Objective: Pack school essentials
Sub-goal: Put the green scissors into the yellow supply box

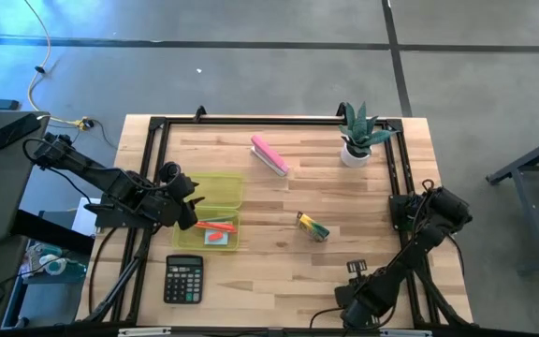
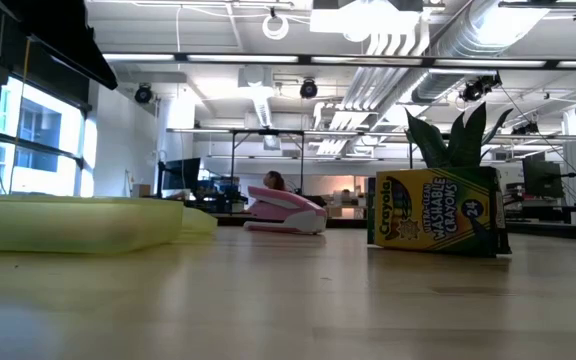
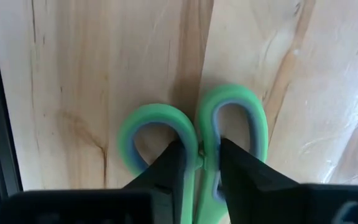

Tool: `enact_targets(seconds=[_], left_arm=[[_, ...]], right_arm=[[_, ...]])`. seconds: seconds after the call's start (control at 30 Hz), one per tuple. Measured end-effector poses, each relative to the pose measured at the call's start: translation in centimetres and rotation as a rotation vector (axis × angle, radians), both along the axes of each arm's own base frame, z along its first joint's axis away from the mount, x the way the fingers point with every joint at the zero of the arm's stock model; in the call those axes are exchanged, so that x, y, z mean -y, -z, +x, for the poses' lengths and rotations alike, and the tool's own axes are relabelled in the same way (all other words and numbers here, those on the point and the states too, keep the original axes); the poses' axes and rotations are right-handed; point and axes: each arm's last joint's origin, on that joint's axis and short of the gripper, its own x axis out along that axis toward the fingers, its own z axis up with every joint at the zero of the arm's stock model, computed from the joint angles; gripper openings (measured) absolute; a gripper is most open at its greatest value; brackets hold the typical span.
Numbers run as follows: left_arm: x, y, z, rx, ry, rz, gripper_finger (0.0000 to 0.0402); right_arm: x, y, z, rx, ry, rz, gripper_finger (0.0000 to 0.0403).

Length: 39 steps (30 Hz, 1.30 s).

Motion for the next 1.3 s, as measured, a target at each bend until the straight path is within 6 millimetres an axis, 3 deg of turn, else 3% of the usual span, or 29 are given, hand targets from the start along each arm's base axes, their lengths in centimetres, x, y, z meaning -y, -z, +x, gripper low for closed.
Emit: enact_targets(seconds=[0.1,0.53,0.7,0.83,1.3], left_arm=[[0.0,0.0,0.0,0.000,0.000,0.000,0.0195],[0.0,0.0,0.0,0.000,0.000,0.000,0.0195],[0.0,0.0,0.0,0.000,0.000,0.000,0.0195],[0.0,0.0,0.0,-0.003,0.005,-0.008,0.0195],[0.3,0.2,0.1,-0.041,0.057,-0.067,0.0195]], right_arm=[[0.0,0.0,0.0,0.002,0.003,0.000,0.0051],[-0.4,-0.7,0.4,0.022,0.055,-0.016,0.0057],[-0.8,-2.0,1.8,0.197,0.052,-0.066,0.0057],[-1.1,-2.8,2.5,0.234,0.024,-0.053,0.0057],[0.0,-7.3,7.9,0.504,0.002,-0.105,0.0057]])
